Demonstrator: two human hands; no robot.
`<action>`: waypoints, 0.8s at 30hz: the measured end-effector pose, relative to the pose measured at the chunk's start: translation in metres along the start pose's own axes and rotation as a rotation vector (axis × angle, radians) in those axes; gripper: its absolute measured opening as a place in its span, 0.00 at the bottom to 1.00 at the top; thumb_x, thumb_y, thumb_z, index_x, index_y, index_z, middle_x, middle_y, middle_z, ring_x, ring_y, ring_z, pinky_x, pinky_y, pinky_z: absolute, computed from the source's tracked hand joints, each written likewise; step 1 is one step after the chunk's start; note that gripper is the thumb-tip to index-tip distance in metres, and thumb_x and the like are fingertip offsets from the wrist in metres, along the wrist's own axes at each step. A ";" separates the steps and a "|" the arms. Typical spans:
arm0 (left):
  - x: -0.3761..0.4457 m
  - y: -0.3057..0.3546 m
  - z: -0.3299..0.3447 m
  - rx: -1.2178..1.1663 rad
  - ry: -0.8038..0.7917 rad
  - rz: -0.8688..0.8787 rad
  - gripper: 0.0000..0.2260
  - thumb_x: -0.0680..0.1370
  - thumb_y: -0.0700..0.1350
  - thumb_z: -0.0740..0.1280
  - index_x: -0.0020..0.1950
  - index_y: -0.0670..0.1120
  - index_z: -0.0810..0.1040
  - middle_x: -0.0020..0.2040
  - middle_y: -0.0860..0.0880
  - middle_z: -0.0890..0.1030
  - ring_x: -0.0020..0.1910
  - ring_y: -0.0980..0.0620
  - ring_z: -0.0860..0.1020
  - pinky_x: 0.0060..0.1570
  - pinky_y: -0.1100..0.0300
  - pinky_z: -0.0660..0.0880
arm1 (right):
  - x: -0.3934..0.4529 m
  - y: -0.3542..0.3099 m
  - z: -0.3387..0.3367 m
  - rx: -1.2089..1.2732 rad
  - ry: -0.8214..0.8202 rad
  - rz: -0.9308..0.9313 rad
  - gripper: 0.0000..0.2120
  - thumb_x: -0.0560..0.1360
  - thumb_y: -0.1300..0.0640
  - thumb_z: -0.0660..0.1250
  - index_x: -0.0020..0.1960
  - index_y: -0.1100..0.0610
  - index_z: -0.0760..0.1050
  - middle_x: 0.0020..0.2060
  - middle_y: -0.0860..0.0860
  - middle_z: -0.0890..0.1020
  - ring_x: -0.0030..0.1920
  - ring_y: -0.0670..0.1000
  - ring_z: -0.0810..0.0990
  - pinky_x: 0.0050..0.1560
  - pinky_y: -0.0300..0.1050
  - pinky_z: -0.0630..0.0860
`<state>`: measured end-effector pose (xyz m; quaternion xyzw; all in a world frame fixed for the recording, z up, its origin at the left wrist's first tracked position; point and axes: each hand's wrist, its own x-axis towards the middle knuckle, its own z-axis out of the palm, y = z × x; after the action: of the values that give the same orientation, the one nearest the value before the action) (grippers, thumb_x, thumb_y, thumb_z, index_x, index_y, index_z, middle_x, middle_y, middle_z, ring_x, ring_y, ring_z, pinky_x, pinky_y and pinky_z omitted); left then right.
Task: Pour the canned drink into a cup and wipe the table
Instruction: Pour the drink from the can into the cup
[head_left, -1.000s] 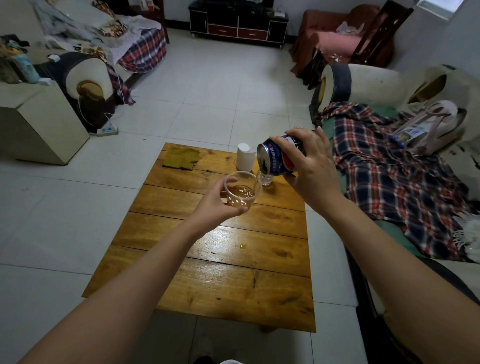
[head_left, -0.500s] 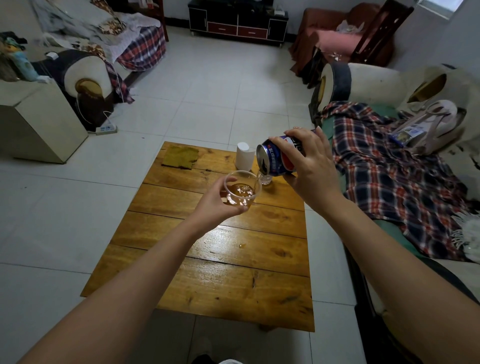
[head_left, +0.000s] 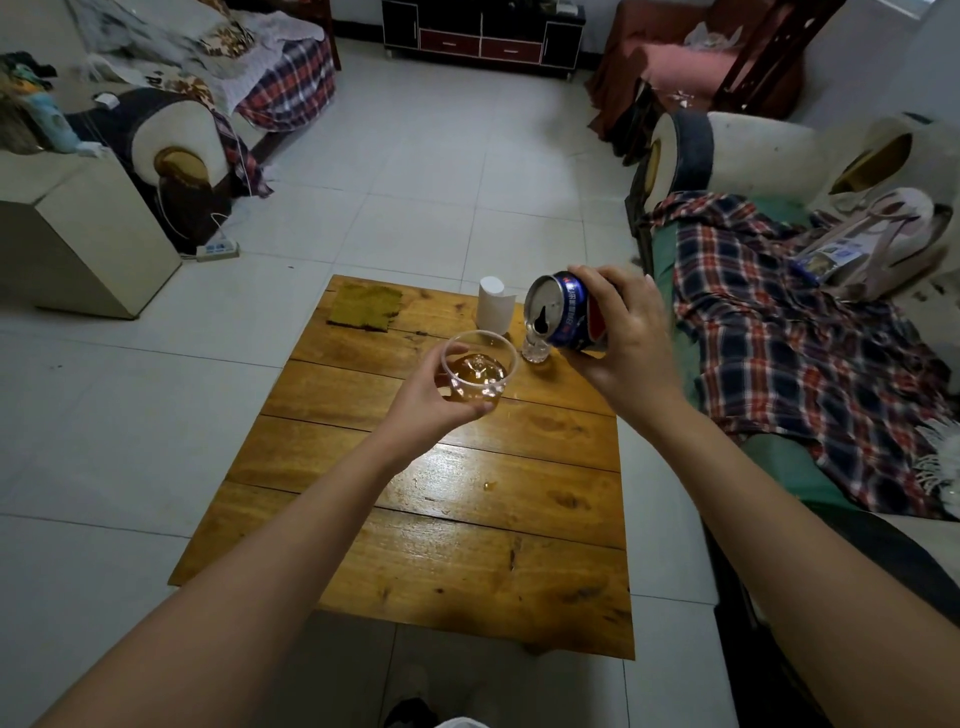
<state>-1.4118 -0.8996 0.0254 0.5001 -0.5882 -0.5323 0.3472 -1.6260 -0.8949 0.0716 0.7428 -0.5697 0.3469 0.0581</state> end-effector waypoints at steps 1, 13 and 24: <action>0.000 0.000 0.000 0.002 0.002 0.002 0.28 0.66 0.38 0.75 0.60 0.54 0.68 0.55 0.54 0.73 0.57 0.53 0.73 0.56 0.57 0.73 | -0.002 0.001 0.002 0.035 -0.002 0.022 0.36 0.64 0.58 0.75 0.68 0.51 0.62 0.59 0.57 0.72 0.59 0.54 0.67 0.62 0.63 0.68; 0.002 -0.007 -0.001 -0.001 0.043 -0.027 0.29 0.66 0.37 0.75 0.63 0.50 0.68 0.57 0.52 0.73 0.57 0.51 0.73 0.55 0.59 0.74 | -0.023 -0.004 0.019 0.419 -0.054 0.393 0.36 0.65 0.57 0.76 0.68 0.53 0.63 0.62 0.52 0.70 0.62 0.51 0.70 0.60 0.43 0.70; 0.010 -0.031 -0.005 0.033 0.057 -0.060 0.30 0.66 0.37 0.75 0.64 0.49 0.67 0.59 0.50 0.73 0.57 0.52 0.72 0.50 0.66 0.72 | -0.044 0.000 0.039 0.629 -0.054 0.590 0.38 0.64 0.57 0.76 0.67 0.47 0.60 0.64 0.48 0.70 0.64 0.48 0.69 0.64 0.50 0.71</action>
<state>-1.4035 -0.9087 -0.0051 0.5380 -0.5715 -0.5184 0.3394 -1.6132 -0.8782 0.0173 0.5385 -0.6254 0.4859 -0.2877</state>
